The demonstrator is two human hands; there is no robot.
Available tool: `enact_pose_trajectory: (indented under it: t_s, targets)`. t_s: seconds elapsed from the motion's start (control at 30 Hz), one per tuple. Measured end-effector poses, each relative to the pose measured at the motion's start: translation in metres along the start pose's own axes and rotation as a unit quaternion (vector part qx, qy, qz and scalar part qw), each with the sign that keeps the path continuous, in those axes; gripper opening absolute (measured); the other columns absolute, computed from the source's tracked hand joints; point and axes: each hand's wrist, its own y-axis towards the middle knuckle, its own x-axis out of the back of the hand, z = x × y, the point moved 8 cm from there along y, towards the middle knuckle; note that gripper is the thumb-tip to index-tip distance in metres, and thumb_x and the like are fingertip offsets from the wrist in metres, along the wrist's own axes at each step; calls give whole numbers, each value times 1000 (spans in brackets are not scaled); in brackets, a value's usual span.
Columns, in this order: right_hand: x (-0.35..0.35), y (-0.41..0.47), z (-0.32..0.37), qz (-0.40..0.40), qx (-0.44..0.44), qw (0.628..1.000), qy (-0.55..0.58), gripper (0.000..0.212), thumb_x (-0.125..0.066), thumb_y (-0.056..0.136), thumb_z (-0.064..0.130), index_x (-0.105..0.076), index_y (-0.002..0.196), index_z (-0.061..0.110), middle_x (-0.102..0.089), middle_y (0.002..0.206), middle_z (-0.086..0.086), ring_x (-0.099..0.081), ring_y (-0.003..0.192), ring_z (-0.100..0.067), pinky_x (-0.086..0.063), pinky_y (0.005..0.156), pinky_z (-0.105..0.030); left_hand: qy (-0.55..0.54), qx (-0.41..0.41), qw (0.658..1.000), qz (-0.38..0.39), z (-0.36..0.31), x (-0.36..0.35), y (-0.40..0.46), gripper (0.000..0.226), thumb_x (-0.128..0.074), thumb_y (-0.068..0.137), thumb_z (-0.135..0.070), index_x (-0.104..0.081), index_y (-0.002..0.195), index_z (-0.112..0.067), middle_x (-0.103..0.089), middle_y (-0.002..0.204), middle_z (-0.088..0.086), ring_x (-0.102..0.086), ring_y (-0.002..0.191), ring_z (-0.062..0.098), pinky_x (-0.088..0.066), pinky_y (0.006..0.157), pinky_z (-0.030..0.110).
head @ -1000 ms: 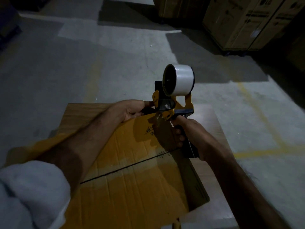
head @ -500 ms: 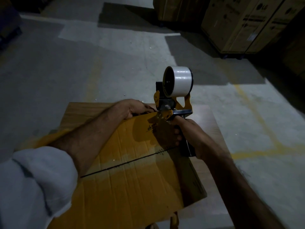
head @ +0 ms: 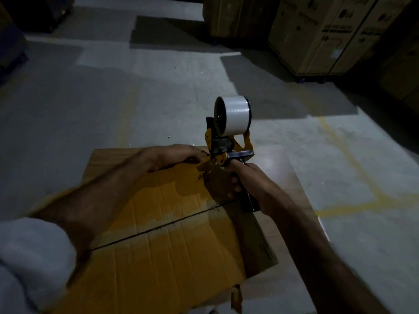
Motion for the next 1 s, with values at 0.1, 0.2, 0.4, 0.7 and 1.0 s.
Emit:
enact_pose_trajectory:
  t_s: [0.1, 0.2, 0.4, 0.7, 1.0]
  targets:
    - [-2, 1, -1, 2, -4, 1000, 4, 21, -55, 103, 27, -53, 87, 14, -48, 59, 9, -47, 48, -6, -51, 54, -24, 74, -47, 995, 44, -2, -11, -1, 33, -62, 102, -33, -69, 132, -20, -67, 137, -4, -61, 127, 14, -44, 113, 33]
    - [-2, 0, -1, -10, -10, 1000, 11, 22, -56, 102, 27, -53, 84, 15, -48, 56, 10, -46, 45, -6, -47, 48, -22, 97, -67, 993, 7, -4, -5, 5, 31, -56, 105, -19, -69, 130, -6, -68, 134, 10, -62, 124, 22, -45, 109, 33]
    - [0, -17, -3, -23, -12, 1000, -3, 22, -54, 103, 26, -51, 84, 15, -46, 54, 10, -43, 45, -6, -41, 45, -20, 67, -38, 997, -13, 2, -7, 8, 16, -60, 102, -31, -74, 111, -30, -75, 113, -16, -67, 107, 0, -47, 95, 19]
    - [16, -92, -52, -35, -81, 996, 33, 21, -56, 102, 29, -53, 84, 19, -48, 58, 10, -44, 49, -6, -41, 48, -21, 48, -52, 997, -1, -4, -10, 6, 22, -61, 99, -33, -67, 119, -40, -73, 123, -1, -71, 108, 16, -54, 94, 31]
    - [10, -102, -48, -58, -65, 996, 25, 21, -54, 103, 25, -52, 86, 13, -47, 57, 7, -44, 48, -8, -47, 49, -24, 130, -144, 981, -5, -16, -17, -11, 37, -50, 108, -32, -60, 138, -51, -66, 135, -15, -65, 119, 6, -53, 103, 35]
